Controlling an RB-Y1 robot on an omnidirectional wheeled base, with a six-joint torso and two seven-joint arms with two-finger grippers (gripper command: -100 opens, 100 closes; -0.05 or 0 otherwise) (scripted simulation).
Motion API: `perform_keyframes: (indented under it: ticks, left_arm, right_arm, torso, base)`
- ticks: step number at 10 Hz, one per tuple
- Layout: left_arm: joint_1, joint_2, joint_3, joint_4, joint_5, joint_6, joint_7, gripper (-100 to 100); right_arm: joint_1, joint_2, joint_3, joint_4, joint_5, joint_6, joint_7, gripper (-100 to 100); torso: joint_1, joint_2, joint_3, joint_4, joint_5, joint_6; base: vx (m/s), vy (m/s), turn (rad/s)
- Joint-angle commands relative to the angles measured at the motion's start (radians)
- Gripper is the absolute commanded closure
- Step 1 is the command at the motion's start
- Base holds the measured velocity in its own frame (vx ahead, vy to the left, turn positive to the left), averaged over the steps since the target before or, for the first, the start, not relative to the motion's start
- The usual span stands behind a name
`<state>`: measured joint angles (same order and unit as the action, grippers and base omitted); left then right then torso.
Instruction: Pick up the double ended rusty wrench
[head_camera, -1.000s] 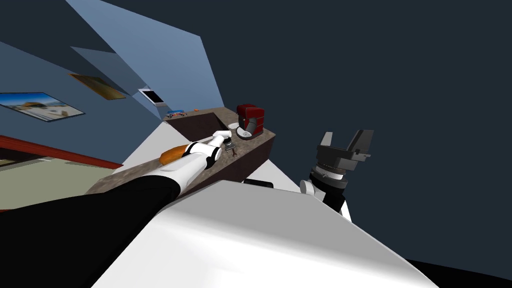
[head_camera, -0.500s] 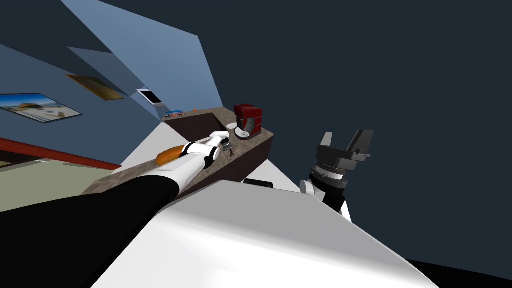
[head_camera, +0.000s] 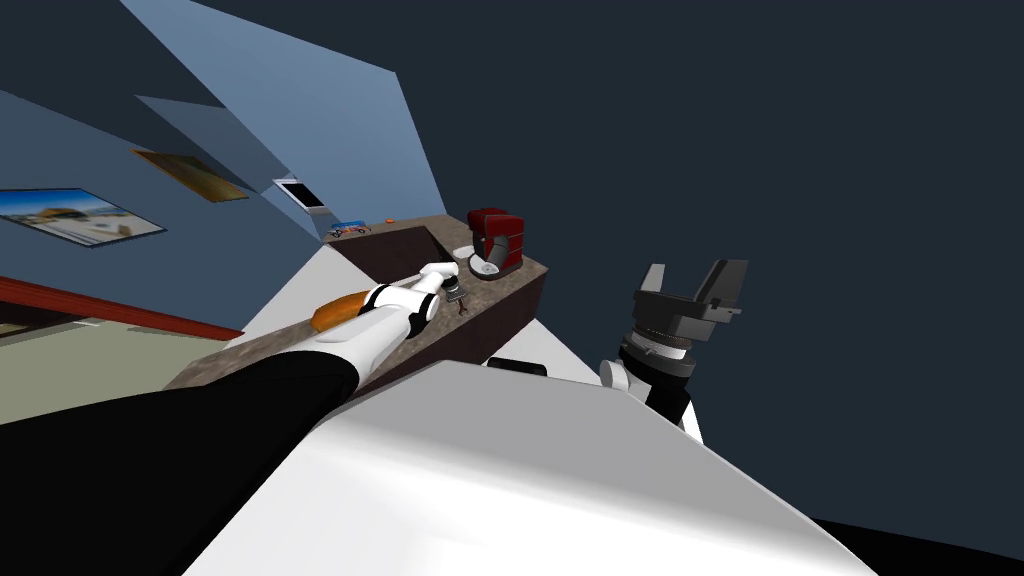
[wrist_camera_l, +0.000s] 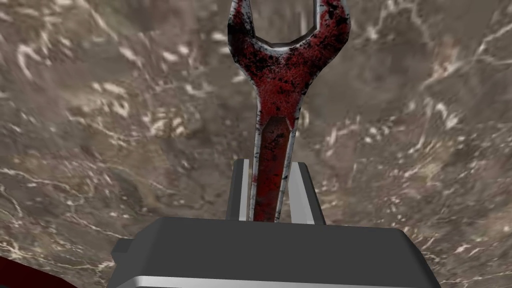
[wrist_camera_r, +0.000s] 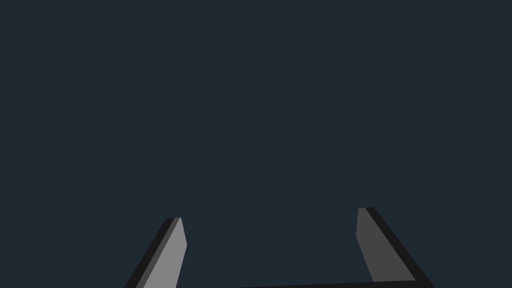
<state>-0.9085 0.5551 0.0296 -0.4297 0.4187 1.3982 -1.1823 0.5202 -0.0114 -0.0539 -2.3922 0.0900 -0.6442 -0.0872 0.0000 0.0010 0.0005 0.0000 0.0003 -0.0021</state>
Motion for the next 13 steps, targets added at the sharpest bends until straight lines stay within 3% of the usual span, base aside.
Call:
perform_keyframes:
  ticks: [1,2,3,4,11,12,13]
  left_arm:
    - [0.000,0.000,0.000,0.000,0.000,0.000,0.000,100]
    - [0.000,0.000,0.000,0.000,0.000,0.000,0.000,0]
    - [-0.017,-0.035,-0.029,-0.026,0.002,0.024,0.050,100]
    - [-0.017,-0.035,-0.029,-0.019,0.002,0.024,0.052,100]
    - [-0.098,-0.158,-0.136,-0.084,0.006,0.089,0.222,100]
    - [-0.090,-0.146,-0.125,-0.086,0.006,0.088,0.205,100]
    - [-0.091,-0.148,-0.127,-0.087,0.006,0.091,0.211,0]
  right_arm:
    - [0.000,0.000,0.000,0.000,0.000,0.000,0.000,0]
    - [0.000,0.000,0.000,0.000,0.000,0.000,0.000,0]
    - [0.000,0.000,0.000,0.000,0.000,0.000,0.000,0]
    - [0.000,0.000,0.000,0.000,0.000,0.000,0.000,0]
    - [0.000,0.000,0.000,0.000,0.000,0.000,0.000,0]
    - [0.000,0.000,0.000,0.000,0.000,0.000,0.000,0]
    - [0.000,0.000,0.000,0.000,0.000,0.000,0.000,0]
  torso:
    - [0.000,0.000,0.000,0.000,0.000,0.000]
    - [0.000,0.000,0.000,0.000,0.000,0.000]
    - [0.000,0.000,0.000,0.000,0.000,0.000]
    - [0.004,0.000,0.000,0.000,0.000,0.001]
    - [0.006,0.003,0.002,0.001,0.001,0.000]
    - [0.005,0.002,0.002,0.001,0.001,0.000]
    - [0.003,0.002,0.001,0.000,0.001,-0.001]
  base:
    - [0.000,0.000,0.000]
    - [0.000,0.000,0.000]
    - [-0.011,0.082,0.077]
    - [-0.028,0.098,0.008]
    - [-0.030,0.104,0.040]
    - [-0.007,0.038,-0.004]
    - [-0.002,0.007,0.000]
